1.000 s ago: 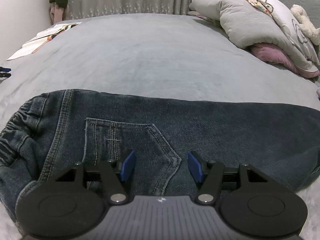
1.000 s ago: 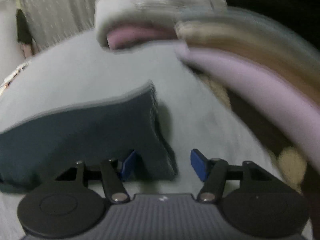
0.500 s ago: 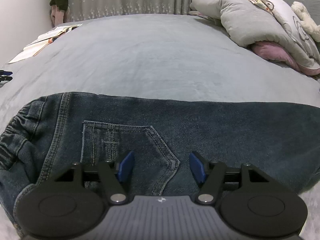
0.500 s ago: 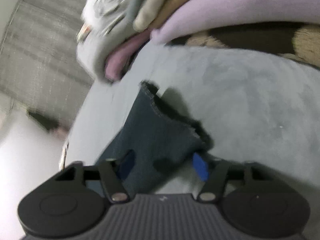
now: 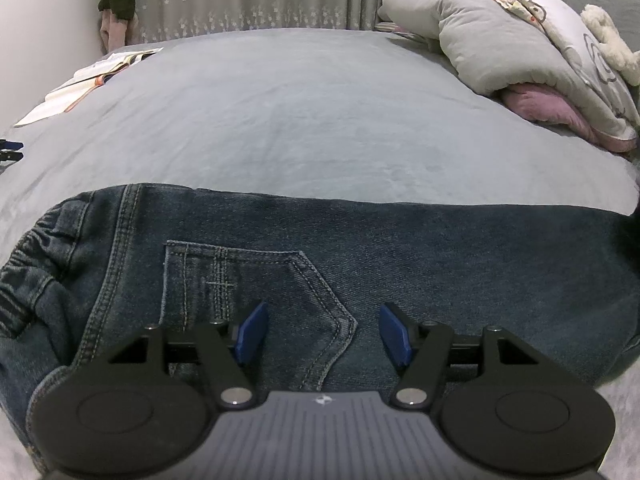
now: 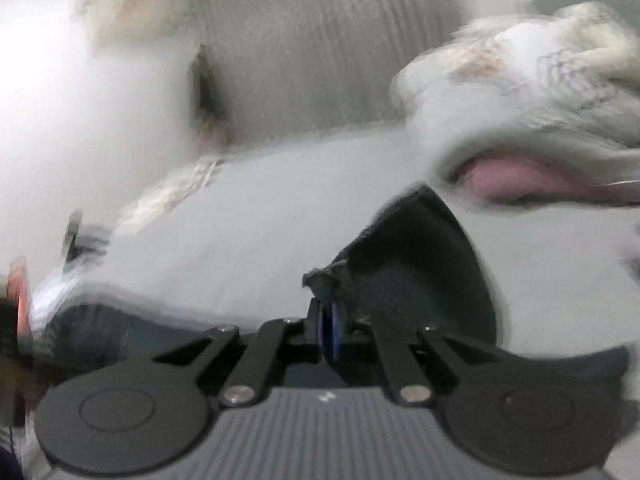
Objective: Fold clothes
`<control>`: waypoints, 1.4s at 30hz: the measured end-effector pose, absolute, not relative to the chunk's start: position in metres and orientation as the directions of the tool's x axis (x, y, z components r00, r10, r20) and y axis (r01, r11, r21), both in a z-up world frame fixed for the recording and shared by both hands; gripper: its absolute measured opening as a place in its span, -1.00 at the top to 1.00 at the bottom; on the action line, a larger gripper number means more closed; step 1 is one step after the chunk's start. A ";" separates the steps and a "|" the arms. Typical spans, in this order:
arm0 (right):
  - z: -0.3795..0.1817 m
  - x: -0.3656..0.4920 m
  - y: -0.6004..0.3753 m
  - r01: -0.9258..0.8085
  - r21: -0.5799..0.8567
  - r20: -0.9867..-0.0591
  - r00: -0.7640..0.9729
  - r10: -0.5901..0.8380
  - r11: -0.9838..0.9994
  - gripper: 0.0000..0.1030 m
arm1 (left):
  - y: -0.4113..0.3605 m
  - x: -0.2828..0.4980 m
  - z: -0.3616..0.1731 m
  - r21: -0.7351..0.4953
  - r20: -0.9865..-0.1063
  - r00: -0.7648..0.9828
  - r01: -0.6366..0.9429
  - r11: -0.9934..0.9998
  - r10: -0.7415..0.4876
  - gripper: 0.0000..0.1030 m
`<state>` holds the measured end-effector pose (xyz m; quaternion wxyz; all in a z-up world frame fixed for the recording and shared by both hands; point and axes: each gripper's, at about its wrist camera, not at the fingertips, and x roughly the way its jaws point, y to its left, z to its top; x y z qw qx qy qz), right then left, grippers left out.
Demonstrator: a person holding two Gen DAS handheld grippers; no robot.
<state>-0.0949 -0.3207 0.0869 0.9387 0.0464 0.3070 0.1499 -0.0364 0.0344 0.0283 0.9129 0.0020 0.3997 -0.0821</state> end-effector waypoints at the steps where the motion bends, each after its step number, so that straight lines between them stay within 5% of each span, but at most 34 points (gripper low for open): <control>1: 0.086 -0.096 -0.321 -0.247 0.177 -0.565 0.767 0.304 0.953 0.82 | 0.035 -0.037 0.028 -0.064 -0.730 0.666 0.154 0.986 -0.151 -0.19; 5: 0.099 -0.122 -0.400 -0.028 0.311 -0.466 0.867 0.178 0.950 0.21 | 0.038 -0.037 0.029 -0.073 -0.732 0.662 0.162 0.984 -0.163 -0.20; 9: 0.068 -0.151 -0.499 0.336 0.222 -0.617 0.775 -0.134 0.915 0.12 | 0.041 -0.037 0.031 -0.085 -0.734 0.656 0.165 0.983 -0.174 -0.20; 15: 0.029 -0.161 -0.541 0.388 0.404 -0.679 0.734 -0.013 0.828 0.05 | 0.037 -0.036 0.031 -0.076 -0.736 0.658 0.156 0.985 -0.161 -0.21; 17: 0.028 -0.162 -0.538 0.400 0.424 -0.680 0.734 -0.007 0.813 0.35 | 0.036 -0.036 0.030 -0.069 -0.735 0.659 0.159 0.985 -0.158 -0.21; 18: 0.028 -0.159 -0.538 0.402 0.429 -0.681 0.732 -0.003 0.809 0.90 | 0.035 -0.036 0.030 -0.067 -0.735 0.660 0.160 0.985 -0.157 -0.21; 22: 0.048 -0.161 -0.530 0.363 0.399 -0.641 0.767 -0.027 0.842 0.92 | 0.035 -0.035 0.031 -0.074 -0.737 0.657 0.155 0.985 -0.159 -0.21; 26: 0.095 -0.216 -0.522 0.232 0.481 -0.490 0.871 0.040 0.846 0.92 | 0.036 -0.035 0.031 -0.078 -0.739 0.654 0.159 0.984 -0.164 -0.21; 30: 0.084 -0.226 -0.535 0.254 0.440 -0.570 0.820 0.050 0.861 0.91 | 0.036 -0.036 0.031 -0.073 -0.740 0.651 0.169 0.983 -0.167 -0.21; 33: 0.057 -0.218 -0.551 0.397 0.338 -0.710 0.703 -0.046 0.854 0.64 | 0.037 -0.035 0.032 -0.082 -0.741 0.649 0.162 0.983 -0.169 -0.21; 35: 0.053 -0.212 -0.560 0.456 0.299 -0.721 0.684 -0.115 0.838 0.04 | 0.035 -0.034 0.031 -0.075 -0.741 0.651 0.165 0.983 -0.165 -0.21; 38: 0.068 -0.207 -0.559 0.427 0.344 -0.640 0.758 -0.124 0.836 -0.54 | 0.033 -0.033 0.031 -0.068 -0.740 0.653 0.166 0.984 -0.161 -0.22; 42: 0.082 -0.170 -0.556 0.326 0.411 -0.539 0.840 -0.062 0.851 -0.54 | 0.031 -0.033 0.031 -0.062 -0.739 0.655 0.166 0.984 -0.157 -0.22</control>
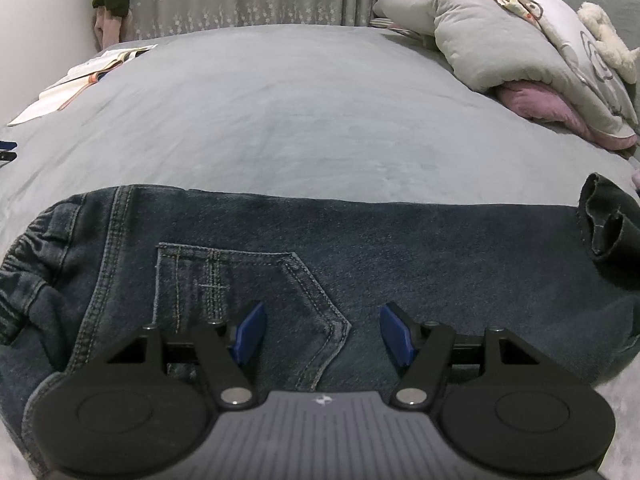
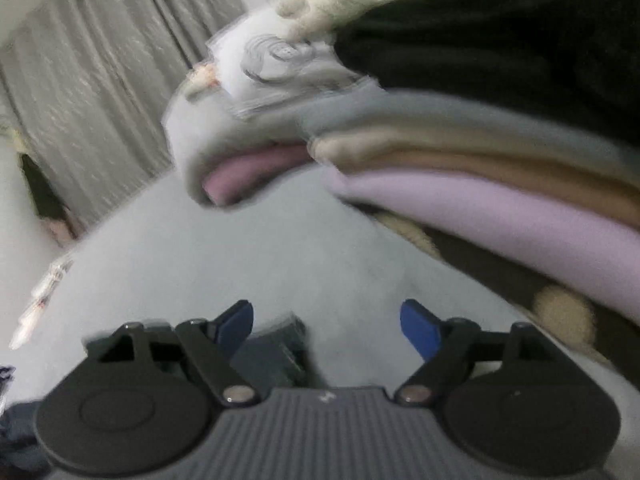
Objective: Fold clothes
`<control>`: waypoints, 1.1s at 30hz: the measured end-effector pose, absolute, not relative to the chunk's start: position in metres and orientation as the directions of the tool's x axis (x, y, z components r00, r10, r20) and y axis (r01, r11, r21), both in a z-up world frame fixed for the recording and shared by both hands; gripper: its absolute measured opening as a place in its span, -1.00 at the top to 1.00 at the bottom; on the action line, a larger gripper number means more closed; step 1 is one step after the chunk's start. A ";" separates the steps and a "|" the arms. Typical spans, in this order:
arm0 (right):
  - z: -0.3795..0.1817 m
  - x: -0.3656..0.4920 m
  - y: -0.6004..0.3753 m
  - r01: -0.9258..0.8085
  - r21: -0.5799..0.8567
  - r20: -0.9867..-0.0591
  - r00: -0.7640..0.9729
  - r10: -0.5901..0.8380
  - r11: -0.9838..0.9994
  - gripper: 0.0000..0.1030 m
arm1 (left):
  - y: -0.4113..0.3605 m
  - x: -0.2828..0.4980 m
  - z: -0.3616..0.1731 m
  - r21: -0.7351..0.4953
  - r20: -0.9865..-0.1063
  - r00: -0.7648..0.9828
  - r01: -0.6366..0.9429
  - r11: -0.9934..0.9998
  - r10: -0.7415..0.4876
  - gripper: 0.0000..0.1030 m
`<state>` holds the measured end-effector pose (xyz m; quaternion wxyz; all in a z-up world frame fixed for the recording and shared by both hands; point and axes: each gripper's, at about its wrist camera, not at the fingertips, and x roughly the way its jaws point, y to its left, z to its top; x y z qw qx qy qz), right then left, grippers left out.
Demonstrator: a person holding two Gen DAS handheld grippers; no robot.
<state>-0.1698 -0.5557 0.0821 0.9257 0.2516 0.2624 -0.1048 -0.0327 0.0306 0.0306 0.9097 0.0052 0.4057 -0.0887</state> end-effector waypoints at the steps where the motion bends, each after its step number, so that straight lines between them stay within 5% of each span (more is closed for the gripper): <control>1: 0.081 -0.157 -0.554 0.307 0.404 -0.553 0.833 -0.037 0.862 -0.46 | 0.031 -0.033 0.031 -0.063 -0.738 0.656 0.166 0.984 -0.158 -0.22; 5: 0.052 -0.104 -0.541 0.287 0.319 -0.695 0.719 0.017 0.903 0.23 | 0.035 -0.033 0.030 -0.077 -0.739 0.652 0.165 0.983 -0.168 -0.22; 8: 0.036 -0.086 -0.523 0.268 0.221 -0.756 0.655 -0.009 0.938 0.38 | 0.035 -0.031 0.031 -0.081 -0.741 0.649 0.168 0.983 -0.172 -0.23; 9: 0.038 -0.088 -0.520 0.260 0.212 -0.755 0.655 -0.011 0.942 0.82 | 0.036 -0.031 0.031 -0.084 -0.742 0.647 0.167 0.982 -0.174 -0.23; 18: 0.070 -0.079 -0.508 0.245 0.205 -0.594 0.800 -0.078 0.948 0.87 | 0.037 -0.029 0.033 -0.112 -0.744 0.641 0.159 0.981 -0.189 -0.24; 27: 0.043 -0.074 -0.509 0.370 0.118 -0.657 0.725 -0.207 0.921 0.81 | 0.038 -0.029 0.033 -0.116 -0.743 0.641 0.162 0.980 -0.194 -0.24; 30: 0.059 -0.092 -0.504 0.374 0.066 -0.621 0.741 -0.256 0.925 0.69 | 0.039 -0.029 0.034 -0.120 -0.743 0.640 0.162 0.979 -0.197 -0.24; 33: 0.076 -0.108 -0.496 0.359 0.015 -0.575 0.767 -0.286 0.933 0.33 | 0.039 -0.029 0.034 -0.125 -0.742 0.640 0.161 0.979 -0.200 -0.24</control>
